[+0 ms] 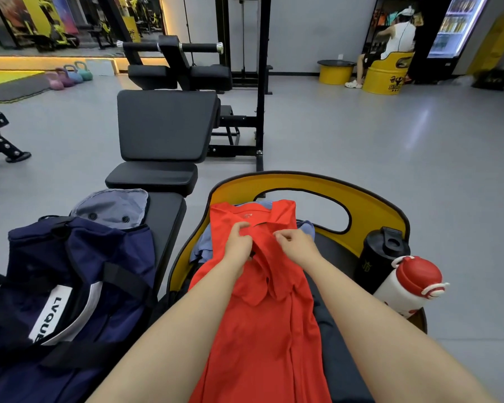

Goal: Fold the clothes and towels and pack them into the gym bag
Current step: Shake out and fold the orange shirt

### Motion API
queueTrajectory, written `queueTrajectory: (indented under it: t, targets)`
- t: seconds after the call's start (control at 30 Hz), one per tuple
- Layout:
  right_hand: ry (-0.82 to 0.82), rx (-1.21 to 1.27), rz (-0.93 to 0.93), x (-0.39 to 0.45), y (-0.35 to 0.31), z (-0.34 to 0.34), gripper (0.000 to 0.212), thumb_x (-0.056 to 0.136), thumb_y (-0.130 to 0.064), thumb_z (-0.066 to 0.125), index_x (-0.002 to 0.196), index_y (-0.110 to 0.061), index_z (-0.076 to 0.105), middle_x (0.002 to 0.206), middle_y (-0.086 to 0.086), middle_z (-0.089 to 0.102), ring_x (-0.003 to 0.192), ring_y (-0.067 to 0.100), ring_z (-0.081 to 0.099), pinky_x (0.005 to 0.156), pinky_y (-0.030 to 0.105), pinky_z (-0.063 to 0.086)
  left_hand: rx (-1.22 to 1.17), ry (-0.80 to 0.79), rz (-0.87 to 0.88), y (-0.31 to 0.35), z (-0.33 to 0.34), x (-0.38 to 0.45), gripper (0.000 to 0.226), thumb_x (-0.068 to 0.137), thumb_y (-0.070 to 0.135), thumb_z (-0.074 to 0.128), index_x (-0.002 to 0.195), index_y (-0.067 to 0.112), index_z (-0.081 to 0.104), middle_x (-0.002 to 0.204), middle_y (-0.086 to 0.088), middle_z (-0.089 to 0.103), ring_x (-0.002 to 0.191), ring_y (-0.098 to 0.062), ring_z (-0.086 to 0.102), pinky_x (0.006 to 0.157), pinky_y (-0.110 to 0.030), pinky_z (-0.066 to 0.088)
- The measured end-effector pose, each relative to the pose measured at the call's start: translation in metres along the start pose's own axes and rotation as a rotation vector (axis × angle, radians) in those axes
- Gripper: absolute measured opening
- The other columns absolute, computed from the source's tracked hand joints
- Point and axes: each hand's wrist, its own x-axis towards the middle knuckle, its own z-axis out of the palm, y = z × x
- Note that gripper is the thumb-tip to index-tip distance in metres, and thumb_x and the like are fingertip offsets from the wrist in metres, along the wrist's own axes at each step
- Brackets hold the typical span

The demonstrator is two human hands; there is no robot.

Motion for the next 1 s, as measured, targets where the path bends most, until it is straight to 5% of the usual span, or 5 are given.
queueTrajectory:
  t: [0.17,0.33,0.43,0.8,1.0]
  targets:
    - [-0.124,-0.217,-0.174,0.003,0.003,0.023,0.051,0.099,-0.031,0.049,0.147,-0.019,0.036,0.156,0.002,0.026,0.145,0.019,0.022,0.116,0.030,0.018,-0.004,0.023,0.015,-0.005,-0.017,0.004,0.049,0.081,-0.012,0.029,0.076,0.019,0.067,0.071,-0.006,0.059,0.058,-0.017,0.047,0.052,-0.026,0.037]
    - [-0.159,-0.439,-0.247,0.002,0.003,0.048,0.070,0.095,-0.043,0.052,0.152,-0.033,0.014,0.161,-0.008,0.000,0.148,0.021,-0.003,0.118,0.049,0.014,0.118,0.109,-0.021,-0.015,-0.033,0.014,0.022,0.094,0.016,0.048,0.103,0.008,0.067,0.093,-0.001,0.057,0.087,-0.020,0.054,0.075,-0.025,0.039]
    - [-0.052,-0.464,-0.240,0.006,0.004,0.052,0.065,0.097,-0.048,0.044,0.152,-0.033,0.014,0.161,-0.008,0.001,0.148,0.020,-0.002,0.117,0.049,0.009,0.309,0.136,0.071,-0.032,-0.041,0.016,0.015,0.091,0.011,0.058,0.106,0.009,0.057,0.091,-0.002,0.057,0.085,-0.014,0.053,0.058,-0.015,0.034]
    - [-0.167,-0.554,-0.166,0.019,0.010,0.060,0.065,0.098,-0.051,0.038,0.150,-0.043,0.001,0.160,-0.007,-0.015,0.147,0.026,-0.011,0.116,0.057,0.007,0.629,0.075,0.178,-0.066,-0.047,0.024,0.030,0.094,0.012,0.053,0.123,0.018,0.052,0.123,-0.009,0.051,0.115,-0.025,0.050,0.093,-0.039,0.044]
    - [-0.123,-0.464,-0.169,-0.016,0.027,0.068,0.069,0.096,-0.050,0.044,0.151,-0.040,0.003,0.160,-0.009,-0.013,0.148,0.025,-0.004,0.116,0.050,0.016,0.602,0.126,0.184,-0.084,-0.067,-0.004,0.027,0.088,0.012,0.063,0.113,0.018,0.056,0.117,-0.009,0.051,0.110,-0.028,0.052,0.093,-0.041,0.045]
